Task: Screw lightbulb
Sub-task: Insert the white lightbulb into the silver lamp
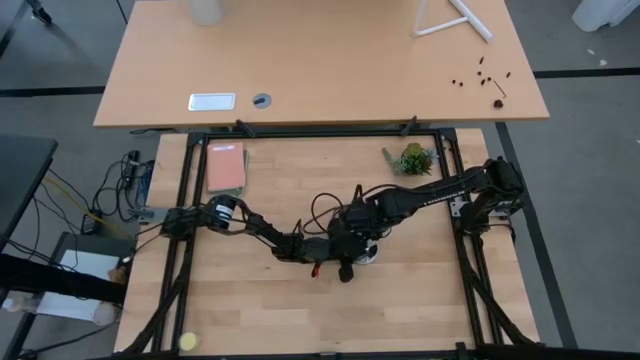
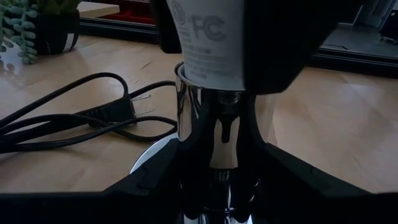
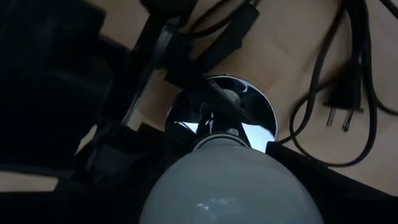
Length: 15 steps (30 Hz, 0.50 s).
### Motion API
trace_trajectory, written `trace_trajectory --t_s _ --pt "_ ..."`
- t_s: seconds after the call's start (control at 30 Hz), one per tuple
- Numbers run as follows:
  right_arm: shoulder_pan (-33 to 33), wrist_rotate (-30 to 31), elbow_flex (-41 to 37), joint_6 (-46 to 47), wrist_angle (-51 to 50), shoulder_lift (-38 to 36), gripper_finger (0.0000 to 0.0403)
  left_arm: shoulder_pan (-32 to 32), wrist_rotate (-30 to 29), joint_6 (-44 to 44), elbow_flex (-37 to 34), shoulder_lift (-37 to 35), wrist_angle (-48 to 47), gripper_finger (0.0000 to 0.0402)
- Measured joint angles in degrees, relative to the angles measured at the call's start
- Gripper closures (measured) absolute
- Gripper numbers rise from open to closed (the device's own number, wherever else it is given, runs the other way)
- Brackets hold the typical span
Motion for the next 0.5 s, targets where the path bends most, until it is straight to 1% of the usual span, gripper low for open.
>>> trace_trajectory --t_s 0.1,0.2,0.3,0.37,0.5 --pt "0.0 -0.05 0.0 4.52 -0.09 0.0 0.0147 0.0 0.0 -0.19 0.0 0.0 0.09 0.0206" --pt "0.04 -0.09 0.0 8.12 0.0 0.0 0.0135 0.0 0.0 -1.31 0.0 0.0 0.18 0.0206" --pt "0.04 -0.38 0.0 9.04 0.39 0.0 0.0124 0.01 -0.62 -1.81 -0.02 0.0 0.36 0.0206" --pt "0.07 0.06 0.0 5.23 0.5 0.0 0.0118 0.13 -0.68 -1.79 -0.02 0.0 0.32 0.0206" --pt "0.12 2.52 0.0 -5.79 0.93 0.0 0.0104 0.13 -0.76 -1.61 -0.02 0.0 0.15 0.0206"
